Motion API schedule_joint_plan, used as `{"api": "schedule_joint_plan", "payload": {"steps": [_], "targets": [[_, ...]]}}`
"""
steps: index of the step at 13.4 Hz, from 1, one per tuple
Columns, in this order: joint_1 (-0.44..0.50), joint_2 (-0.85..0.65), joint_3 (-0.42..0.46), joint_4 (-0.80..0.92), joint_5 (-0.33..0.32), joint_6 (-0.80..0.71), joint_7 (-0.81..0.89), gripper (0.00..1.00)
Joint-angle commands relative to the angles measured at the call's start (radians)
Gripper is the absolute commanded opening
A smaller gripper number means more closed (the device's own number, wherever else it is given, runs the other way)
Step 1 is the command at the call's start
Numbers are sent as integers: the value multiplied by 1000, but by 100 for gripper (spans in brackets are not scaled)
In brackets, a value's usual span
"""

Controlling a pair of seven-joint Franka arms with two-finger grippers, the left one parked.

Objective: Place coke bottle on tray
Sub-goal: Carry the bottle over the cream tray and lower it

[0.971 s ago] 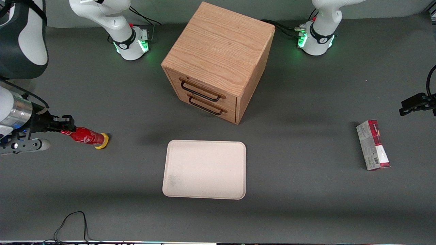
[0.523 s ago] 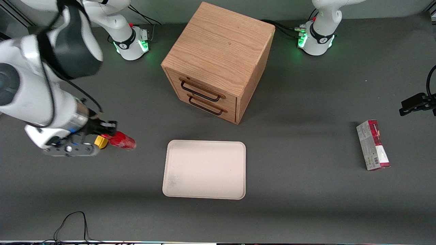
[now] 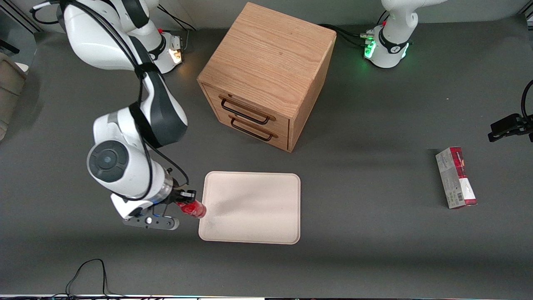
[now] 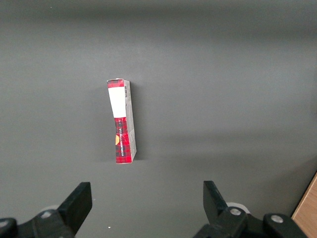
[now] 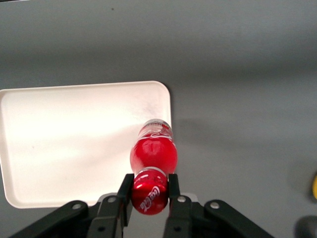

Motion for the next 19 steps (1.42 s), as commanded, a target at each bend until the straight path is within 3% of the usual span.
{"api": "schedule_joint_plan", "payload": {"steps": [1,14,15,16,17,18,19], "targets": [[26,58,-3,60,-17,31,32,0],[33,142,-11,53,-39,126,42,0],[33,144,-11,52,-39,126,42,6],[33,150,-11,52,-40,126,42,25],[33,151,-12,52,-40,126,42,47],[31,151,-12,52,-43,126,39,81],[31,151,-12,52,-57,126,39,100]]}}
